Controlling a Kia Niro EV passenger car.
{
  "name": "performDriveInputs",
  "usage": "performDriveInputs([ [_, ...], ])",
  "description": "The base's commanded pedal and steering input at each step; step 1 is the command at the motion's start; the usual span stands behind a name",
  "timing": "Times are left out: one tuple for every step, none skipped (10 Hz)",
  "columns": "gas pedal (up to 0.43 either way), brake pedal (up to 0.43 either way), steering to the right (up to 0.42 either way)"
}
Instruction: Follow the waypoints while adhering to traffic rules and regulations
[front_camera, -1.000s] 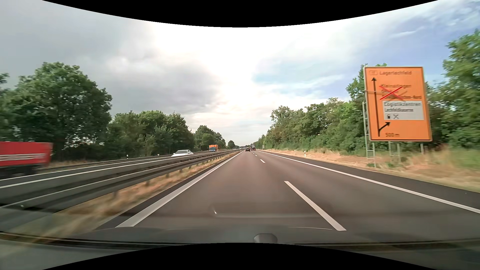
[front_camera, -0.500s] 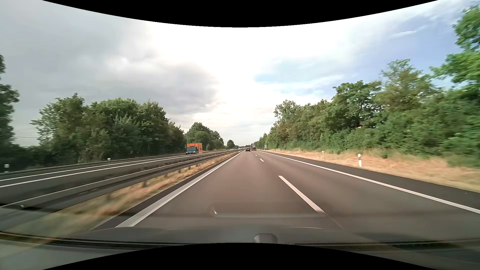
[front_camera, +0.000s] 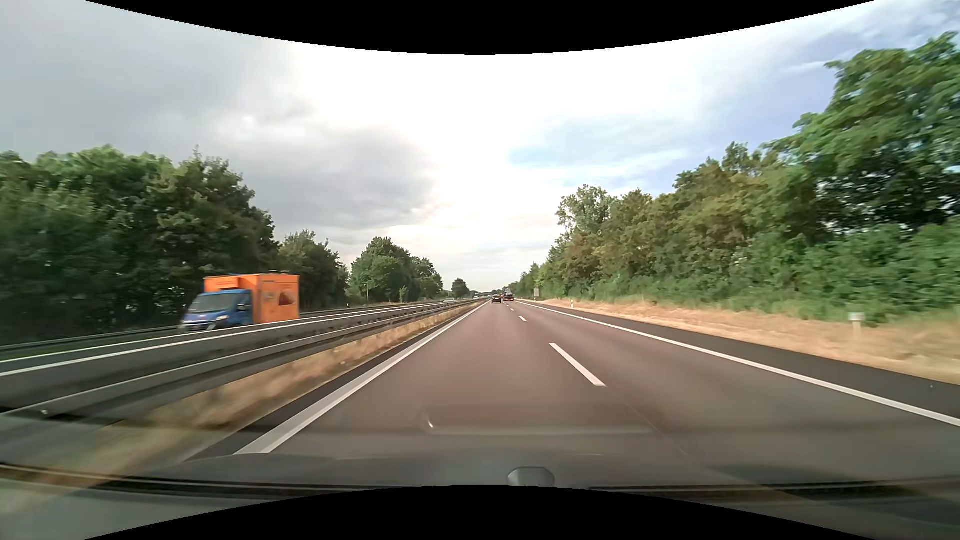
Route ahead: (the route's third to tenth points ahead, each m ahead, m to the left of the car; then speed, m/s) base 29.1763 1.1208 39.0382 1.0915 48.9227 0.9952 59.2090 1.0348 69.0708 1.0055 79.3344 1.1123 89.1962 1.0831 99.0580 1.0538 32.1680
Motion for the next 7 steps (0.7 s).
performDriveInputs([
  [0.189, 0.0, -0.002],
  [0.189, 0.0, -0.002],
  [0.189, 0.0, -0.002],
  [0.189, 0.0, -0.003],
  [0.189, 0.0, -0.003],
  [0.189, 0.0, -0.003],
  [0.189, 0.0, -0.003],
])
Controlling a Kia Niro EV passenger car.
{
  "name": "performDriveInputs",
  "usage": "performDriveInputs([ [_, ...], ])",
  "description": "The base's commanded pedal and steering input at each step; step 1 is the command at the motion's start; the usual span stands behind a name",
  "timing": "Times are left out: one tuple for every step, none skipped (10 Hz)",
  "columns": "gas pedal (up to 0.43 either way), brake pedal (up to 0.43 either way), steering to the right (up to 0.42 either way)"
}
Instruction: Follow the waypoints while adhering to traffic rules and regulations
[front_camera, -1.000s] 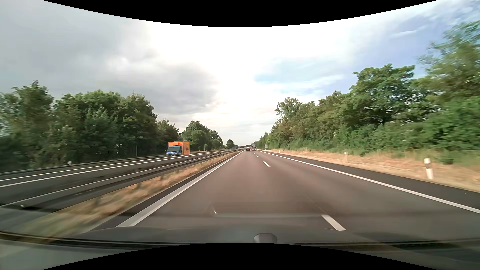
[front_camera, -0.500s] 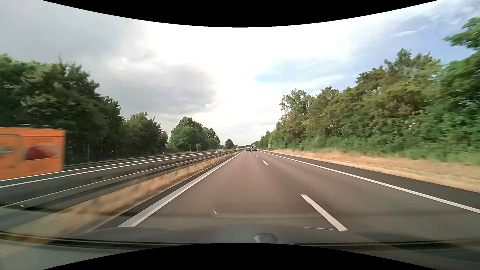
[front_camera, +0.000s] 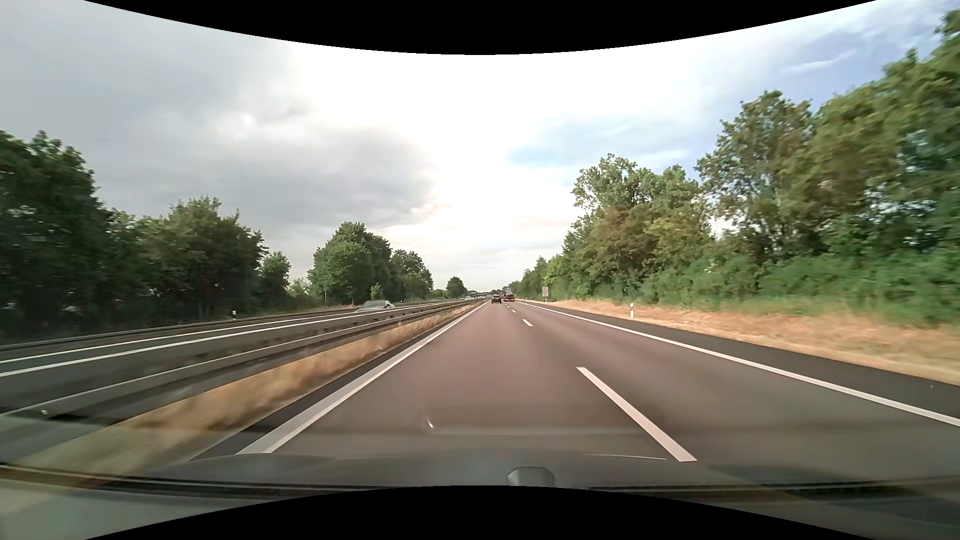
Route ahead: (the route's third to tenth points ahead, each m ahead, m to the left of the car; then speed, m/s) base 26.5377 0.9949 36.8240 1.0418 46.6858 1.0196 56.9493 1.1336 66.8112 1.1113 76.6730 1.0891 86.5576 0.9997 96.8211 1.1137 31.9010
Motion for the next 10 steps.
performDriveInputs([
  [0.189, 0.0, -0.003],
  [0.189, 0.0, -0.002],
  [0.189, 0.0, -0.003],
  [0.189, 0.0, -0.002],
  [0.189, 0.0, -0.003],
  [0.189, 0.0, -0.002],
  [0.189, 0.0, -0.003],
  [0.189, 0.0, -0.003],
  [0.197, 0.0, -0.002],
  [0.197, 0.0, -0.002],
])
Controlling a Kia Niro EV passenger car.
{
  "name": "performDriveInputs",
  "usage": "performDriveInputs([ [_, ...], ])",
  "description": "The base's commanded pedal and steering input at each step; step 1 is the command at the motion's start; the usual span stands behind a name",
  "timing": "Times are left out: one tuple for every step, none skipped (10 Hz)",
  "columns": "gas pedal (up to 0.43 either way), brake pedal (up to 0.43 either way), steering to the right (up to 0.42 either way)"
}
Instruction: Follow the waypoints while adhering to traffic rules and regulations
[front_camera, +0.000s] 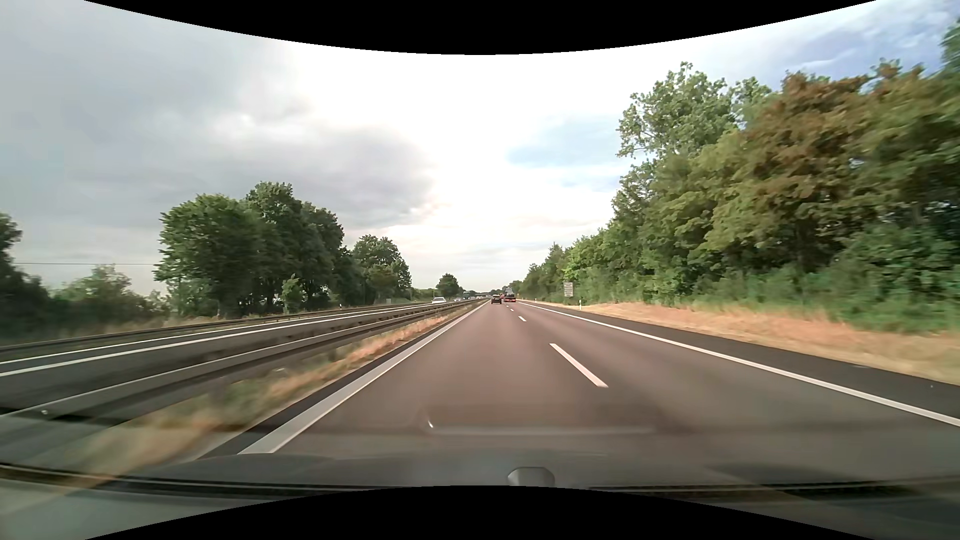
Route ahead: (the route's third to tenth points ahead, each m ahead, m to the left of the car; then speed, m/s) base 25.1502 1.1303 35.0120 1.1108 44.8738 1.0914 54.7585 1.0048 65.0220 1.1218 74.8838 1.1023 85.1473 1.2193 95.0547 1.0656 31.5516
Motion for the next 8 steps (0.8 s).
performDriveInputs([
  [0.197, 0.0, -0.002],
  [0.197, 0.0, -0.002],
  [0.22, 0.0, -0.002],
  [0.22, 0.0, -0.002],
  [0.24, 0.0, -0.002],
  [0.24, 0.0, -0.003],
  [0.24, 0.0, -0.002],
  [0.24, 0.0, -0.003],
])
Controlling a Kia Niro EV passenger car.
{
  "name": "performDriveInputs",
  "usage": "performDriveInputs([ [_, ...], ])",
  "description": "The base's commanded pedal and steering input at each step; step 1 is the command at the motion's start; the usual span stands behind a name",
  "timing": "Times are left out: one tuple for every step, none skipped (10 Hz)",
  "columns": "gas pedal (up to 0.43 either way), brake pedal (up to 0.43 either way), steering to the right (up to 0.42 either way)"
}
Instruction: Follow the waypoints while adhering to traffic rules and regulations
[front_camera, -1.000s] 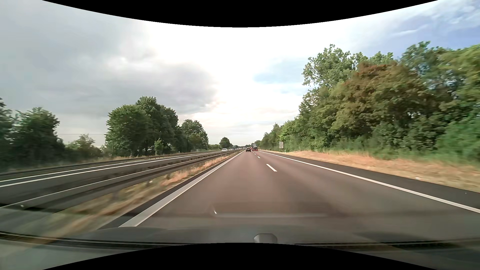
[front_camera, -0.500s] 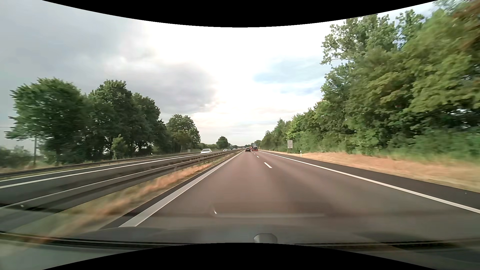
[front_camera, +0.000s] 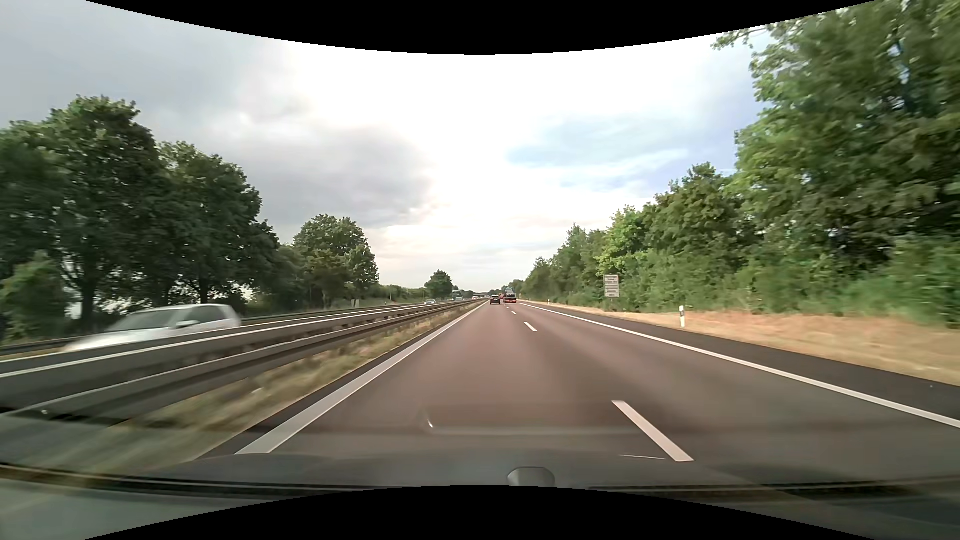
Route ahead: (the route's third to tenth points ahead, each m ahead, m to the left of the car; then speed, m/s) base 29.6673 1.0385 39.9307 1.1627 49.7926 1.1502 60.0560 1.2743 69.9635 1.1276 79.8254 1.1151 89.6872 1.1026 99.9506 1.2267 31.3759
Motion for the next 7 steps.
performDriveInputs([
  [0.24, 0.0, -0.003],
  [0.24, 0.0, -0.003],
  [0.24, 0.0, -0.003],
  [0.24, 0.0, -0.003],
  [0.24, 0.0, -0.003],
  [0.24, 0.0, -0.003],
  [0.24, 0.0, -0.003],
])
